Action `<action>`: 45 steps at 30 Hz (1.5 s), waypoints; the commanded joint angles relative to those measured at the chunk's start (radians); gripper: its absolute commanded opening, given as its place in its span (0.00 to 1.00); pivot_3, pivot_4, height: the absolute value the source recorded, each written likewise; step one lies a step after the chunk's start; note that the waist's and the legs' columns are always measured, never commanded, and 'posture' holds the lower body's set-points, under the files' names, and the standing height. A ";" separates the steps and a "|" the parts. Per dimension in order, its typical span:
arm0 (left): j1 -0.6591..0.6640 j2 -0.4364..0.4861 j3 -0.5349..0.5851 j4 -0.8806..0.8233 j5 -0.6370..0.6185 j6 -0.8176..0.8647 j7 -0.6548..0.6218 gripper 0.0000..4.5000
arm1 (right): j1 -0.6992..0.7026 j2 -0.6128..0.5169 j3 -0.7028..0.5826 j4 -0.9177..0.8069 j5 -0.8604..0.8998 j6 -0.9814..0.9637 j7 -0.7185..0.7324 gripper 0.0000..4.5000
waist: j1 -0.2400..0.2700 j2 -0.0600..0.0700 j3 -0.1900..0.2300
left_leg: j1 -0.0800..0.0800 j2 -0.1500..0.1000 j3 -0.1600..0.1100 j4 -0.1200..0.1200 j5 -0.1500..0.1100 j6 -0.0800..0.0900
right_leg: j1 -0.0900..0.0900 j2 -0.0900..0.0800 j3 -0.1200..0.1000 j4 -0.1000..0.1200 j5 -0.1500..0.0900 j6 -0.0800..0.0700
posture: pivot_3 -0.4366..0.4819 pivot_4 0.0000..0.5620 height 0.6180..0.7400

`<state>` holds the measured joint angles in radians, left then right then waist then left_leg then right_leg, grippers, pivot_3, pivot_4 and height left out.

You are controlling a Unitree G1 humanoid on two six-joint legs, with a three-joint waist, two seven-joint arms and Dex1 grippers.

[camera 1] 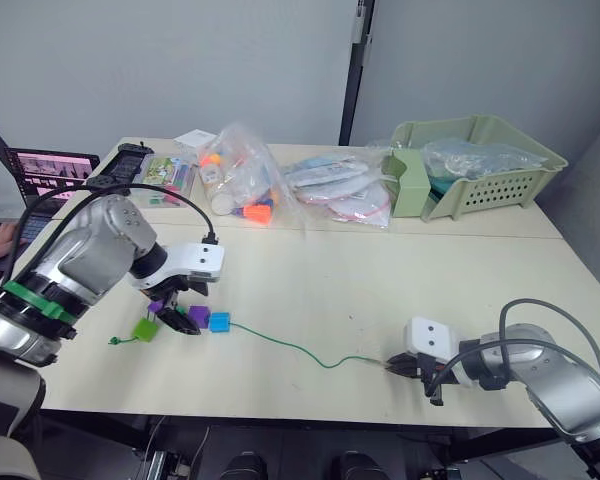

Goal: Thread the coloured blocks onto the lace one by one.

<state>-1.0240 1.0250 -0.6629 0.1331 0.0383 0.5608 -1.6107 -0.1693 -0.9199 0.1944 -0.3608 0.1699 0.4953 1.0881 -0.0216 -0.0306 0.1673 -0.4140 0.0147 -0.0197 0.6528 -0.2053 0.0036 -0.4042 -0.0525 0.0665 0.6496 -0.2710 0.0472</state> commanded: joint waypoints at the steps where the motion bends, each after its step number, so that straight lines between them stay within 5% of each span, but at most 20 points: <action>1: -0.038 -0.022 -0.065 0.018 0.054 0.025 -0.004 1.00 | 0.010 0.013 0.030 -0.025 -0.006 0.023 -0.008 0.00 | -0.002 0.000 0.000 | 0.000 0.000 0.000 0.000 0.000 0.000 | 0.000 0.000 0.000 0.000 0.000 0.000 | 0.48 0.27 1.00; 15: 0.047 -0.147 -0.084 0.061 0.164 0.014 0.016 1.00 | 0.037 0.006 0.021 -0.086 0.010 0.082 -0.030 0.00 | 0.005 -0.001 0.000 | -0.001 0.000 -0.001 0.002 0.000 0.000 | 0.000 0.000 0.000 0.001 0.004 -0.007 | 0.48 0.27 1.00; 25: 0.081 -0.200 -0.054 0.082 0.215 -0.005 0.005 0.31 | 0.058 0.003 0.018 -0.115 0.020 0.107 -0.042 0.00 | 0.006 0.000 0.000 | 0.000 -0.001 -0.001 0.005 0.000 0.000 | 0.001 -0.001 0.000 0.004 0.004 -0.006 | 0.48 0.27 1.00; 45: 0.186 -0.084 0.031 0.162 0.304 -0.164 0.006 0.30 | 0.266 -0.210 -0.279 0.149 -0.004 -0.082 -0.035 0.00 | -0.016 0.001 -0.001 | 0.011 0.001 0.001 0.005 0.000 0.001 | 0.009 0.000 0.002 0.007 -0.002 -0.001 | 0.48 0.27 1.00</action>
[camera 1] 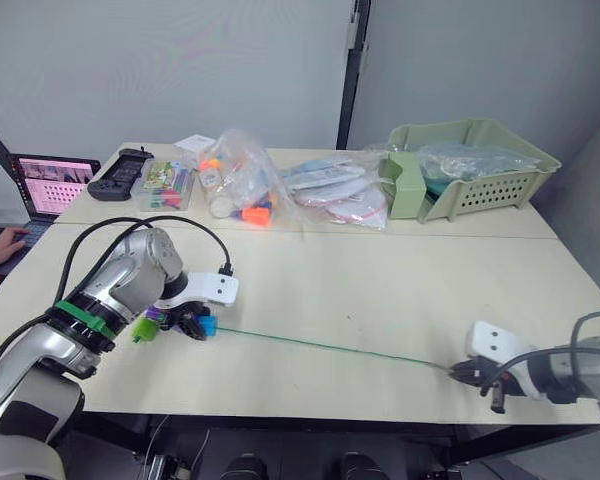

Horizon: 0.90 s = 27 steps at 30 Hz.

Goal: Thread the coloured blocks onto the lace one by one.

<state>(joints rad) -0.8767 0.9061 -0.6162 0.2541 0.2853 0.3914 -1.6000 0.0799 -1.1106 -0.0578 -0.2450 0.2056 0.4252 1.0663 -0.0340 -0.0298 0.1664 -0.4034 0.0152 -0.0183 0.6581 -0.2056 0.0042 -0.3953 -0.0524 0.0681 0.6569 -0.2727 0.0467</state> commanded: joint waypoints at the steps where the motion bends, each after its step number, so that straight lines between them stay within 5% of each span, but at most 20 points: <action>1: 0.045 0.037 -0.010 0.034 0.057 0.010 -0.006 0.30 | 0.019 -0.020 -0.030 0.041 -0.043 -0.015 -0.019 0.00 | -0.006 0.001 0.000 | 0.001 0.000 0.000 0.000 0.000 0.000 | 0.001 0.000 0.000 0.000 0.000 0.000 | 0.48 0.27 1.00; 27: 0.070 0.035 0.020 -0.034 0.065 0.002 -0.014 0.30 | 0.089 -0.038 -0.102 0.094 -0.096 -0.043 -0.062 0.00 | -0.007 0.003 -0.001 | 0.000 -0.002 0.000 0.000 0.000 0.000 | 0.002 -0.002 0.000 -0.001 -0.001 0.001 | 0.48 0.27 1.00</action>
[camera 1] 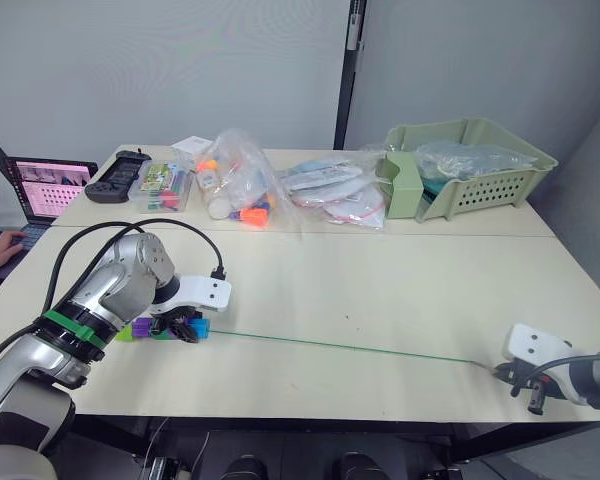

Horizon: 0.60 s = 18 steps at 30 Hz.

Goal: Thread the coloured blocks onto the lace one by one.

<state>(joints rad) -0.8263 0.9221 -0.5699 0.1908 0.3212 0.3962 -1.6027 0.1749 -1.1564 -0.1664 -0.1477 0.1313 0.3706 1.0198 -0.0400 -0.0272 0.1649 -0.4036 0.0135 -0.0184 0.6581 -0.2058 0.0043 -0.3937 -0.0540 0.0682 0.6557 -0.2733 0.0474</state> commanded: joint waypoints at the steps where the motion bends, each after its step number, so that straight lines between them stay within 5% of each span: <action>1: 0.021 0.020 -0.028 0.034 0.030 -0.007 -0.012 0.30 | -0.012 0.014 0.015 -0.010 -0.021 0.010 -0.014 0.00 | -0.001 0.000 0.000 | 0.000 0.000 0.000 0.000 0.000 0.000 | 0.000 0.000 0.000 0.000 0.000 0.000 | 0.48 0.27 1.00; 10: 0.068 0.034 0.001 -0.033 -0.033 -0.030 -0.004 0.30 | -0.164 0.135 0.224 0.008 -0.127 0.032 -0.044 0.00 | -0.021 -0.009 -0.004 | 0.006 0.004 0.000 -0.002 -0.001 0.000 | 0.004 0.003 0.001 0.000 -0.001 -0.001 | 0.48 0.27 1.00; 16: 0.103 0.026 0.050 -0.056 -0.031 -0.084 0.018 0.30 | -0.234 0.225 0.285 0.099 -0.197 0.022 -0.093 0.00 | -0.021 -0.028 -0.017 | 0.014 0.004 0.001 -0.008 -0.001 0.000 | 0.008 0.003 0.001 -0.001 -0.002 -0.003 | 0.48 0.27 1.00; 18: 0.110 0.019 0.066 -0.059 -0.029 -0.073 0.028 0.53 | -0.245 0.245 0.280 0.117 -0.211 0.004 -0.110 0.15 | -0.019 -0.031 -0.019 | 0.016 0.005 0.001 -0.009 -0.001 0.000 | 0.010 0.003 0.001 -0.002 -0.002 -0.004 | 0.48 0.27 1.00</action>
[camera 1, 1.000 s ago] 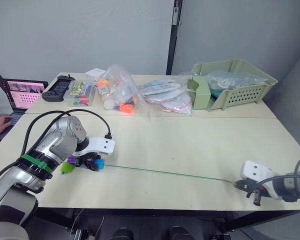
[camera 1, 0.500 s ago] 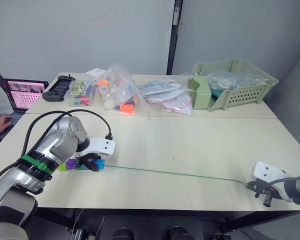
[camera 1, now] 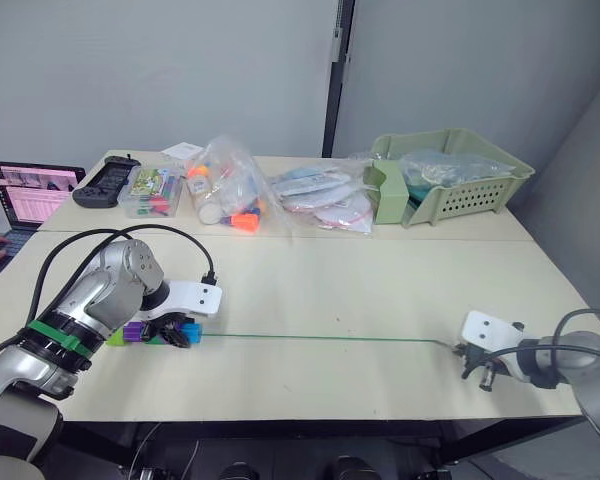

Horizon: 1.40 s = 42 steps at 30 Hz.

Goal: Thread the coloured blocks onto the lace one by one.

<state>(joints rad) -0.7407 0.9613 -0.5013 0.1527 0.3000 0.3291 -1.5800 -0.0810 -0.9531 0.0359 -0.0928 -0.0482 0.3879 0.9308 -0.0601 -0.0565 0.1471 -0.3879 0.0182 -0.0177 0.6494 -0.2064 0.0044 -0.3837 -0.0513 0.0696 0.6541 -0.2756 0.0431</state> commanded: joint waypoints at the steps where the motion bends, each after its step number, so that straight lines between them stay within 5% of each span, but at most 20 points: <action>1: 0.026 -0.019 0.003 -0.022 -0.011 -0.016 0.000 0.58 | 0.008 0.049 0.072 0.060 -0.024 -0.009 -0.014 0.20 | 0.003 -0.003 -0.002 | 0.000 0.000 0.000 0.000 0.000 0.000 | 0.000 0.000 0.000 0.000 0.000 0.000 | 0.48 0.27 1.00; 7: 0.024 0.038 0.099 -0.066 -0.084 0.008 -0.032 1.00 | 0.035 0.020 -0.066 -0.045 0.052 0.016 0.018 0.66 | 0.020 -0.001 -0.001 | -0.002 0.000 0.000 0.000 0.000 0.000 | -0.003 -0.001 0.000 0.001 0.000 -0.001 | 0.48 0.27 1.00; 12: 0.060 0.143 0.231 -0.103 -0.205 0.047 -0.034 1.00 | 0.125 -0.001 -0.259 -0.194 0.189 0.070 0.066 0.99 | 0.023 0.010 0.006 | -0.016 -0.002 -0.003 -0.001 0.000 0.000 | -0.016 -0.002 -0.002 0.003 0.003 -0.007 | 0.48 0.27 1.00; 18: 0.236 0.147 0.593 -0.129 -0.487 0.175 0.019 1.00 | 0.209 0.068 -0.480 -0.307 0.387 0.151 0.076 0.99 | 0.024 0.017 0.010 | -0.020 -0.005 -0.004 0.000 0.000 0.000 | -0.020 -0.007 -0.002 0.005 0.002 -0.005 | 0.48 0.27 1.00; 22: 0.534 0.131 0.867 -0.142 -0.556 0.176 0.091 1.00 | 0.262 0.146 -0.590 -0.336 0.504 0.205 0.048 0.99 | 0.015 0.018 0.010 | -0.016 -0.003 -0.006 -0.004 0.000 0.000 | -0.019 -0.007 -0.001 0.004 0.002 -0.006 | 0.48 0.27 1.00; 26: 0.668 0.047 1.079 -0.087 -0.607 0.126 0.210 1.00 | 0.317 0.211 -0.625 -0.311 0.519 0.193 0.000 0.99 | 0.028 0.018 0.010 | -0.016 -0.003 -0.006 -0.004 0.000 0.000 | -0.019 -0.009 -0.001 0.004 0.002 -0.006 | 0.48 0.27 1.00; 32: 0.850 -0.048 1.193 0.063 -0.664 0.007 0.223 1.00 | 0.388 0.265 -0.638 -0.220 0.504 0.102 -0.009 0.99 | 0.043 0.020 0.010 | -0.014 -0.003 -0.004 -0.005 0.001 -0.002 | -0.018 -0.011 0.000 0.001 0.003 -0.006 | 0.48 0.27 1.00; 42: 0.901 -0.094 1.178 0.074 -0.716 -0.015 0.293 1.00 | 0.441 0.262 -0.652 -0.119 0.504 -0.004 -0.010 0.99 | 0.046 0.018 0.009 | -0.013 -0.001 -0.002 -0.006 0.001 -0.002 | -0.017 -0.015 -0.001 0.000 0.002 -0.007 | 0.48 0.27 1.00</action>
<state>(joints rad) 0.1557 0.8638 0.6673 0.2480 -0.3940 0.3233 -1.2989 0.3578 -0.6797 -0.5747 -0.2058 0.4459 0.4101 0.9233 -0.0136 -0.0386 0.1563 -0.4016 0.0167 -0.0194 0.6431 -0.2051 0.0020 -0.4015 -0.0673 0.0682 0.6545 -0.2733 0.0356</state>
